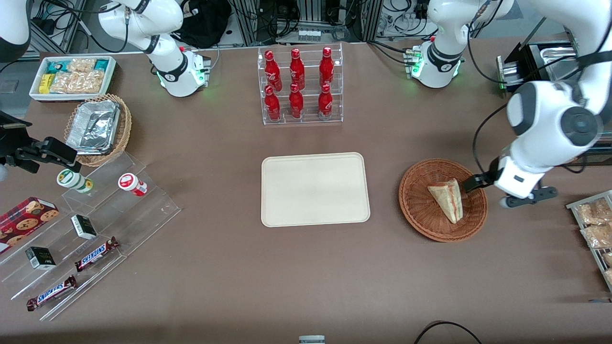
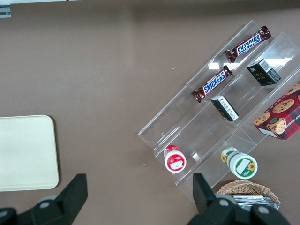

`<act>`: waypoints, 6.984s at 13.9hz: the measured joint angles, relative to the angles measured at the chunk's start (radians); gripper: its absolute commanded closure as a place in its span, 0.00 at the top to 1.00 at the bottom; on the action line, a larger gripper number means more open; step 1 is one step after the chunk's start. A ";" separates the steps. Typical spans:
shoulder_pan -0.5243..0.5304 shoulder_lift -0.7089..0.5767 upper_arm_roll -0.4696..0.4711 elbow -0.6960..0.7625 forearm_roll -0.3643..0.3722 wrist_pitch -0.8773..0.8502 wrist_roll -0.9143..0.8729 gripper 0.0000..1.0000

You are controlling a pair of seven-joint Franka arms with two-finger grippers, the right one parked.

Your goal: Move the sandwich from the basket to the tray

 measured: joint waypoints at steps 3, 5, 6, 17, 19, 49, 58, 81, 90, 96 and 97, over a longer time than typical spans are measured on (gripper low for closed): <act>-0.033 0.024 -0.001 -0.110 0.000 0.183 -0.067 1.00; -0.042 0.043 -0.001 -0.136 0.000 0.218 -0.075 1.00; -0.042 0.051 -0.001 -0.138 0.000 0.220 -0.075 1.00; -0.038 0.134 0.008 -0.140 0.000 0.229 -0.075 0.12; -0.038 0.134 0.008 -0.135 0.000 0.229 -0.075 0.09; -0.666 0.441 -0.026 0.506 0.091 -0.172 -0.540 0.11; -0.750 0.548 -0.025 0.512 0.103 -0.051 -0.515 0.41; -0.341 -0.010 0.034 0.503 0.103 -0.645 -0.434 1.00; -0.051 -0.230 0.036 0.322 0.041 -0.722 0.136 1.00; -0.012 -0.291 0.040 0.303 -0.018 -0.731 0.248 1.00; -0.012 -0.264 0.037 0.341 -0.018 -0.738 0.251 1.00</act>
